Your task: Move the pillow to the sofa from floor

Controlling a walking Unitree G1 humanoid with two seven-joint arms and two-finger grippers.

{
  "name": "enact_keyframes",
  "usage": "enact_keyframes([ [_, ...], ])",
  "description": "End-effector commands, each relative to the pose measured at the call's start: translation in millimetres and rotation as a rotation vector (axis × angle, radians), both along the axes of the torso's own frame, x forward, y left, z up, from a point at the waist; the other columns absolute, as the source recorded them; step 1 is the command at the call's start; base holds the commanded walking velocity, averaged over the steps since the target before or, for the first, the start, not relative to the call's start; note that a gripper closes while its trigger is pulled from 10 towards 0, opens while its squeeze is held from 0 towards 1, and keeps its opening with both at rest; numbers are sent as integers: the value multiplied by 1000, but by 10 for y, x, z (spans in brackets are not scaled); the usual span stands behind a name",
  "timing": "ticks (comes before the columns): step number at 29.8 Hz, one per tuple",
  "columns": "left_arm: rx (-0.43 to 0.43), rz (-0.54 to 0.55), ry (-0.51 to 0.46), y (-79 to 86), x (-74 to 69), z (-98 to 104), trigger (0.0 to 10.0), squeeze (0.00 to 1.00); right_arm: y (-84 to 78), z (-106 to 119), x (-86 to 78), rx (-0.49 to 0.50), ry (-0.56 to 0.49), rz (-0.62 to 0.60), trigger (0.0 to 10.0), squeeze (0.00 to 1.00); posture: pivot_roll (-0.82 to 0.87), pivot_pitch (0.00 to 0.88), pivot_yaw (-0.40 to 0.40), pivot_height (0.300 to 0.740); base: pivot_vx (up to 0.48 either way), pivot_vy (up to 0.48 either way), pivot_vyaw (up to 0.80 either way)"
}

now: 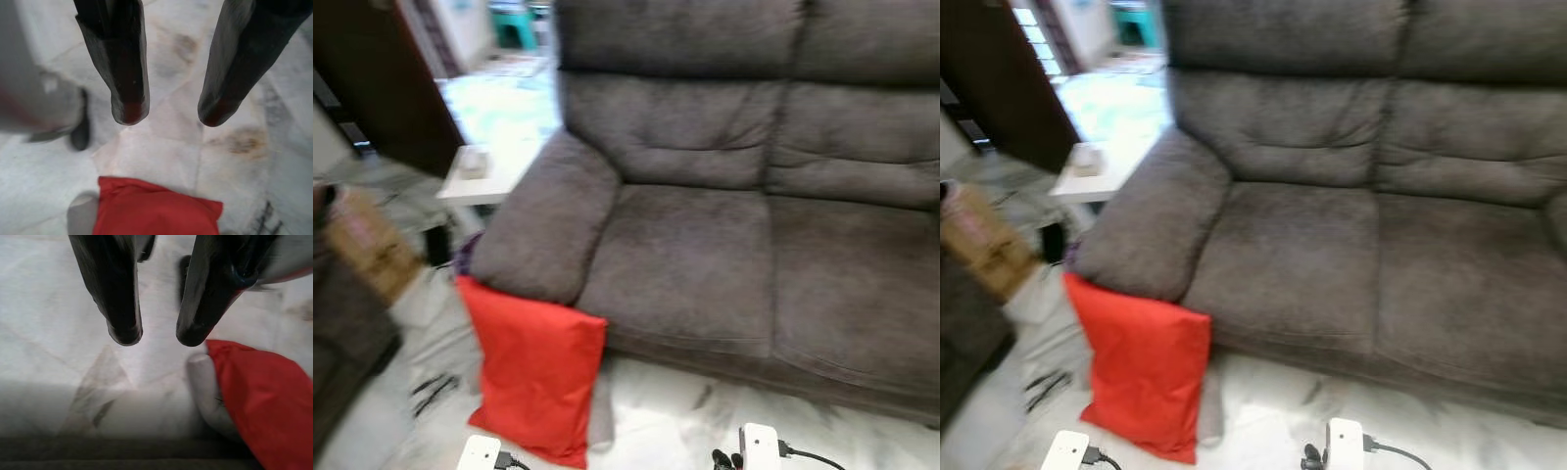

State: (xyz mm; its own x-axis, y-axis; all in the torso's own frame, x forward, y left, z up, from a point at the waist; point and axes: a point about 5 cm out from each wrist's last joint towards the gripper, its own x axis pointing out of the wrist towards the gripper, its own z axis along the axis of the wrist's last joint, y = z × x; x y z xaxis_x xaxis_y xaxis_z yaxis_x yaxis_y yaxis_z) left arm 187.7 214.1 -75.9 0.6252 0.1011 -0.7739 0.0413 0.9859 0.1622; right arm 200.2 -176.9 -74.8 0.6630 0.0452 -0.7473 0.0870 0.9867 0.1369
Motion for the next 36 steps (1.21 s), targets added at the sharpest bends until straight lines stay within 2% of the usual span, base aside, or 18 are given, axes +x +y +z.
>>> enact_keyframes([
  [1,14,0,27,53,-67,-25,10000,0,69,-41,-63,11,23,10,10000,0,66,145,57,740,0,0,800],
  [26,22,-10,-2,32,-33,-5,10000,0,96,-40,-61,15,19,14,10000,0,65,148,53,740,0,0,800],
  [36,9,-3,-7,14,-18,-1,10000,0,29,-67,-114,7,43,-26,10000,0,64,148,52,740,0,0,41],
])
